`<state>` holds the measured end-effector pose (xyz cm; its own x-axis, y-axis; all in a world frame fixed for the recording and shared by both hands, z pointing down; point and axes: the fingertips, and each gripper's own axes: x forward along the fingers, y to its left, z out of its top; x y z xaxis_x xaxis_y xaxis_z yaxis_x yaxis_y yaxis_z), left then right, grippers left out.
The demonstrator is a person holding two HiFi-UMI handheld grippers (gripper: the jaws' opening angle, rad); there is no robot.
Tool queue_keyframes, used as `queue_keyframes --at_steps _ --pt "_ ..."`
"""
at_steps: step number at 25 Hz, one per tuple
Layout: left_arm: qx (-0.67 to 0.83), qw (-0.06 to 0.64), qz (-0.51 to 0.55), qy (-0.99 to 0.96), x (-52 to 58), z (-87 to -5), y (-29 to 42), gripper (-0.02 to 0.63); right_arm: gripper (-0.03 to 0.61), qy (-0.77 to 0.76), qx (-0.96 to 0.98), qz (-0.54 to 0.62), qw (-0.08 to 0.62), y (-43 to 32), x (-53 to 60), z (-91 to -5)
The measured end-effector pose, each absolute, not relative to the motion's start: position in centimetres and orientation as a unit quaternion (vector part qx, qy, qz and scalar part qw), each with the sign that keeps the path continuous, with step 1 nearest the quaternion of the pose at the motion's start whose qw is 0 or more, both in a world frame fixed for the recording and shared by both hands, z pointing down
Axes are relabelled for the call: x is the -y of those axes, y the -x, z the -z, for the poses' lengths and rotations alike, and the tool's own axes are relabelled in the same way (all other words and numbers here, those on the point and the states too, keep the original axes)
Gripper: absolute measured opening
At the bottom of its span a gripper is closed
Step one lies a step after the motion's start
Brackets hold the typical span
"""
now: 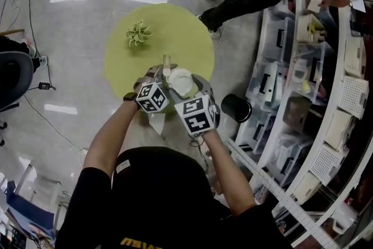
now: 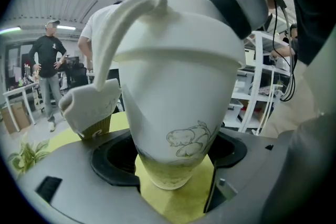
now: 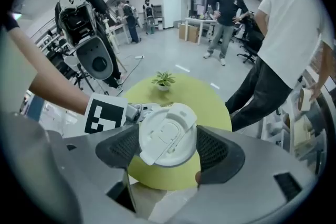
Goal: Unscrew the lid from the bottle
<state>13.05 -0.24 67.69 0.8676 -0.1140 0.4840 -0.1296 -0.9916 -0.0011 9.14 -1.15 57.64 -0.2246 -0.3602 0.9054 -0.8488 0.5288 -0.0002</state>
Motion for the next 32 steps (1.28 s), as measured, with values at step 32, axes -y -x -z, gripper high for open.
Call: queue_keyframes --at_steps 32 --pt "0.063 0.017 -0.252 -0.966 0.3 -67.6 -12.9 0.402 0.380 -0.384 0.765 -0.232 0.462 -9.8 1.9 -55.6"
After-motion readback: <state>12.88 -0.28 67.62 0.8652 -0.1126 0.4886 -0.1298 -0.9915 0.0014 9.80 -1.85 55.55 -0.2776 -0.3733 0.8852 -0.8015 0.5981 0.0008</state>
